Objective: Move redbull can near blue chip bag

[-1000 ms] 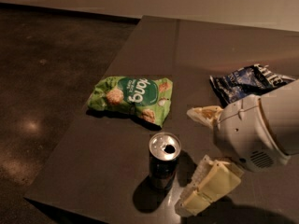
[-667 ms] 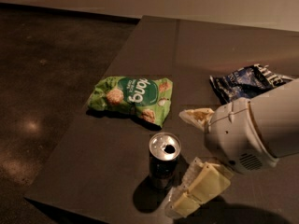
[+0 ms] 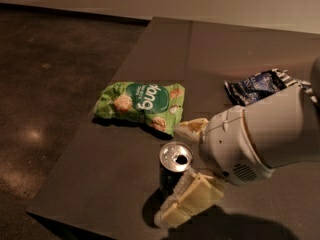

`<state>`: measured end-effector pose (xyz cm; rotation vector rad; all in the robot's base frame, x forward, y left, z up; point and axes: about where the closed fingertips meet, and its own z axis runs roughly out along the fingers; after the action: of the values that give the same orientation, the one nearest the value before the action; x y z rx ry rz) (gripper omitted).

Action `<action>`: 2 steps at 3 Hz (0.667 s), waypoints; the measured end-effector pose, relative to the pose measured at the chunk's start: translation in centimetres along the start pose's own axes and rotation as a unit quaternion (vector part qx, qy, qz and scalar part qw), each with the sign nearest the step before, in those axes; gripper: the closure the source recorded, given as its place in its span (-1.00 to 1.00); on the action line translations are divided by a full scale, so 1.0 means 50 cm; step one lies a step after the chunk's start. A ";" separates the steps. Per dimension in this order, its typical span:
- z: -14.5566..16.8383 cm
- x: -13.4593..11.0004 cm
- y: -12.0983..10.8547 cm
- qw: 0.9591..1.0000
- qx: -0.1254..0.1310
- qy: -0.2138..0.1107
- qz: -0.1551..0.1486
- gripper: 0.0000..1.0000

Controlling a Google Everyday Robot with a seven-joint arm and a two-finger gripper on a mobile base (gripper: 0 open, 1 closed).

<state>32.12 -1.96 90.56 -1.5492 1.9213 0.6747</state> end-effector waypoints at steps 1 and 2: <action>0.007 -0.012 -0.004 1.000 -0.003 -0.006 0.003 -0.14; -0.002 -0.015 -0.013 1.000 0.004 -0.011 0.010 0.31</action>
Offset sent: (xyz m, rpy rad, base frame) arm 0.0151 -0.0034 0.0079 0.0386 0.0114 -0.0484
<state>32.88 -1.64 91.12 -1.5141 1.9234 0.6895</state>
